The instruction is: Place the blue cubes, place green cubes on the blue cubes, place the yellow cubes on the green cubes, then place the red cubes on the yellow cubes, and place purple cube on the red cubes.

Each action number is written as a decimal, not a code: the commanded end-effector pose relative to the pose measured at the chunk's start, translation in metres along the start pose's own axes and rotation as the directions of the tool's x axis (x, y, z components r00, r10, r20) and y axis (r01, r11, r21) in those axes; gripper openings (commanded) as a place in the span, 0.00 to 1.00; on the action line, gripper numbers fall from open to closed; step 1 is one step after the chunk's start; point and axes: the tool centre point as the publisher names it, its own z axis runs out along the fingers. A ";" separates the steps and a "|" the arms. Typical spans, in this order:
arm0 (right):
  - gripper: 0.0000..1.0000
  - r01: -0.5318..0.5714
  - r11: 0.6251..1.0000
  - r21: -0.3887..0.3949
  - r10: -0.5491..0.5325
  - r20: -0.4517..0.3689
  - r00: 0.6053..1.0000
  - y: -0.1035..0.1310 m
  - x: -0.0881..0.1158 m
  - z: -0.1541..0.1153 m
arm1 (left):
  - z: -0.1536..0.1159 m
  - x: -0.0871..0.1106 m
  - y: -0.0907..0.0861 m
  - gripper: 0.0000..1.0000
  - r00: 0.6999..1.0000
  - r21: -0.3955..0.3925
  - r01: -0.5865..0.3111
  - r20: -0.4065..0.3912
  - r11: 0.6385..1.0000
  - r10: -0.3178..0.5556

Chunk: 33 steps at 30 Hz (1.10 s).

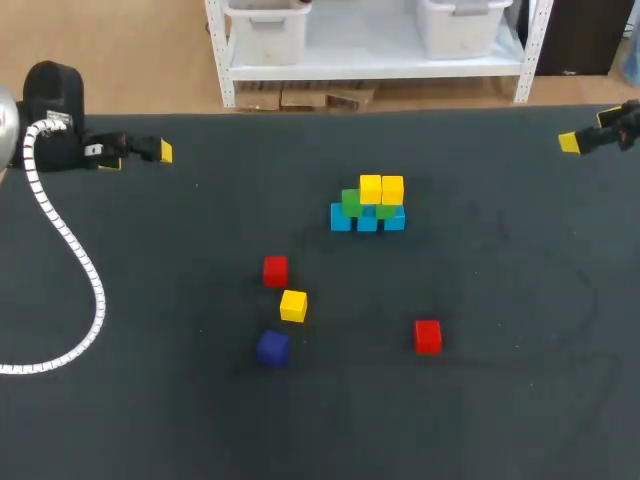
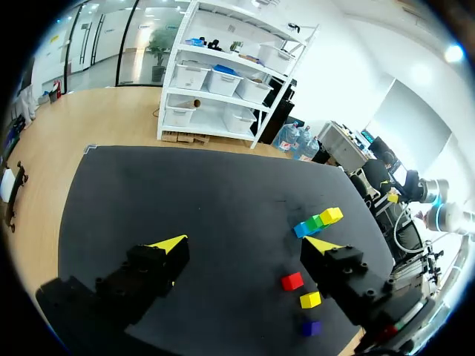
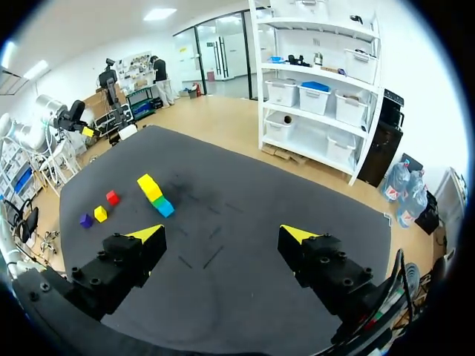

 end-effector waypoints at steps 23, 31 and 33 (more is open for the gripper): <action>1.00 0.001 1.000 -0.006 -0.001 0.003 1.000 -0.001 0.000 0.001 | 0.080 0.106 -0.142 1.00 0.581 0.023 -0.498 -0.733 0.867 0.354; 1.00 0.001 1.000 -0.006 -0.001 0.003 1.000 -0.001 0.000 0.001 | 0.086 0.128 -0.152 1.00 0.628 -0.094 -0.393 -0.755 0.915 0.192; 1.00 0.001 1.000 -0.006 -0.001 0.003 1.000 -0.001 0.000 0.001 | 0.088 0.130 -0.153 1.00 0.653 -0.124 -0.366 -0.741 0.922 0.159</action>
